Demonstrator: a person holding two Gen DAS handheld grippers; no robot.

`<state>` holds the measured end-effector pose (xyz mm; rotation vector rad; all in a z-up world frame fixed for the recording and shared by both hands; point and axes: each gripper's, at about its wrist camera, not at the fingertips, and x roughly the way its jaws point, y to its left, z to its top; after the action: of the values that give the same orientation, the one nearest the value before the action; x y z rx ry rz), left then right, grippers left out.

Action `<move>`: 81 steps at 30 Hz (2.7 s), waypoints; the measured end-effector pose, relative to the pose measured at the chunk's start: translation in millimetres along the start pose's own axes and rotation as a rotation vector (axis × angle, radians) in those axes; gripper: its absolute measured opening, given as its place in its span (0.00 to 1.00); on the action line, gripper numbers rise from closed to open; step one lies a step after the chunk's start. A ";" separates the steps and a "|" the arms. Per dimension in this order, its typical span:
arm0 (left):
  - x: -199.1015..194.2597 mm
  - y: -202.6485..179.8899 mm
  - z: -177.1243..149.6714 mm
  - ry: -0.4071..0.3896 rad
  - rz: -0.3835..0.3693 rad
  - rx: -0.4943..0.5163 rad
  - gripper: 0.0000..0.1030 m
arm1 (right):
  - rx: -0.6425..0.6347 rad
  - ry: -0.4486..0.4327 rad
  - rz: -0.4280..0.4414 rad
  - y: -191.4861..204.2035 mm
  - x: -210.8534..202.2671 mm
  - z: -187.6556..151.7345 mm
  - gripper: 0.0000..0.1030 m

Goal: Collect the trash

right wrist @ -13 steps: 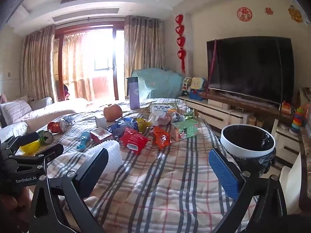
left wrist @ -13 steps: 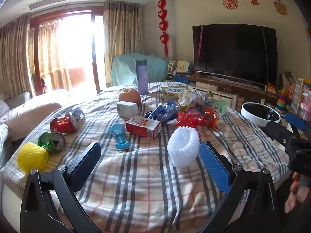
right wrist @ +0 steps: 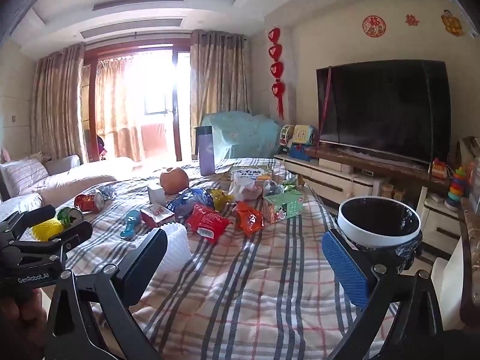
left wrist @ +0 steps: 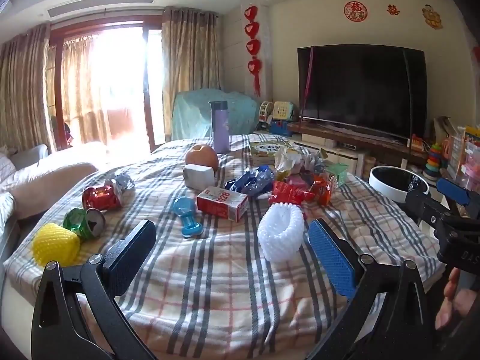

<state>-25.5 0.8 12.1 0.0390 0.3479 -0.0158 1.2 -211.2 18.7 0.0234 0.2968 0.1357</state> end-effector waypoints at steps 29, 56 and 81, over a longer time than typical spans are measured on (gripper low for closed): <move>3.1 -4.7 4.4 -0.002 -0.008 0.006 1.00 | 0.024 -0.008 -0.016 -5.1 -3.5 -0.4 1.00; 7.0 -5.9 2.3 0.018 -0.023 -0.004 1.00 | 0.031 -0.004 -0.011 -3.9 -4.2 -0.7 1.00; 66.9 -6.9 -4.7 0.188 -0.137 -0.011 1.00 | 0.183 0.194 0.111 -31.2 66.9 -4.9 1.00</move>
<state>35.7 -6.5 -15.4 0.0056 0.5385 -0.1468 67.2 -233.0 -6.7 0.2096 0.5013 0.2210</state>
